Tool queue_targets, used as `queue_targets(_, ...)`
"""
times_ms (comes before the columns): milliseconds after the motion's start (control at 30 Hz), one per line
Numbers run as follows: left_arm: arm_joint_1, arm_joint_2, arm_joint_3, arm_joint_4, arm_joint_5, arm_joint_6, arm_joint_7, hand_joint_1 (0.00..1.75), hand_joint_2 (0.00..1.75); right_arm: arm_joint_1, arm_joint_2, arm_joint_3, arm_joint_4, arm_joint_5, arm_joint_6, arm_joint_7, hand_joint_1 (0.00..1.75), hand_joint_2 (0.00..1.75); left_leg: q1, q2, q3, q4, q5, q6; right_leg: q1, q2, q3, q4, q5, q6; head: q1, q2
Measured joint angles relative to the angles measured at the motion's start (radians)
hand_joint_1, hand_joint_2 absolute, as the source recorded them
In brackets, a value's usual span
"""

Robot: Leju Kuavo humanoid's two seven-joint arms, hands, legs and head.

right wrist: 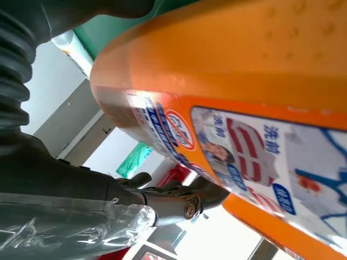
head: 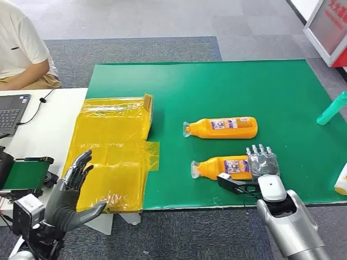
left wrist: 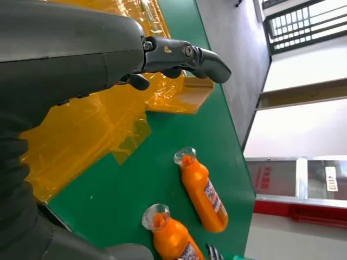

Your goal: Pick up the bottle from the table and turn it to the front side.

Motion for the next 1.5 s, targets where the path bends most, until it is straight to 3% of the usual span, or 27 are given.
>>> queue_targets(400,-0.002,0.01,-0.004,0.016,0.015,0.0,0.0,0.0,1.75,-0.092,0.0,0.056,0.144,0.0,0.034,-0.052,0.02,1.75,0.0,0.0,0.002,0.0,0.0,0.0,0.0,0.0,0.001,0.0,0.0,0.0,0.0,0.0)
queue_targets(533,-0.007,0.017,-0.012,0.024,0.016,0.0,-0.001,0.0,1.75,-0.139,0.005,0.064,0.224,0.0,0.047,-0.087,1.75,1.75,0.0,0.0,0.004,0.0,0.0,0.0,0.0,0.0,0.003,0.0,0.0,0.0,0.0,0.0)
queue_targets(1133,-0.008,0.027,-0.017,0.049,0.023,0.003,-0.004,0.0,1.75,-0.206,0.028,0.062,0.337,0.0,0.05,-0.125,1.75,1.75,0.001,0.0,0.012,0.0,0.002,-0.001,0.0,0.0,0.01,0.0,0.002,-0.001,0.0,0.0)
queue_targets(1233,-0.009,0.029,-0.017,0.054,0.024,0.005,-0.006,0.0,1.75,-0.202,0.049,0.022,0.34,-0.019,0.031,-0.155,1.75,1.75,0.001,0.0,0.012,0.0,0.003,-0.001,0.0,0.0,0.01,0.0,0.003,-0.002,0.0,0.0)
queue_targets(1367,-0.008,0.03,-0.017,0.056,0.023,0.006,-0.009,0.0,1.75,-0.168,0.091,-0.085,0.297,-0.103,0.01,-0.209,1.75,1.75,0.001,0.0,0.011,0.0,0.003,-0.001,0.001,0.0,0.01,0.0,0.003,-0.002,0.0,0.0)
queue_targets(1500,0.01,0.027,-0.014,0.055,0.019,0.002,-0.021,0.0,1.75,-0.066,0.169,-0.203,0.159,-0.34,-0.03,-0.299,1.75,1.75,0.002,0.0,0.009,0.0,0.003,-0.002,0.002,0.0,0.008,0.0,0.002,-0.002,0.0,0.0)
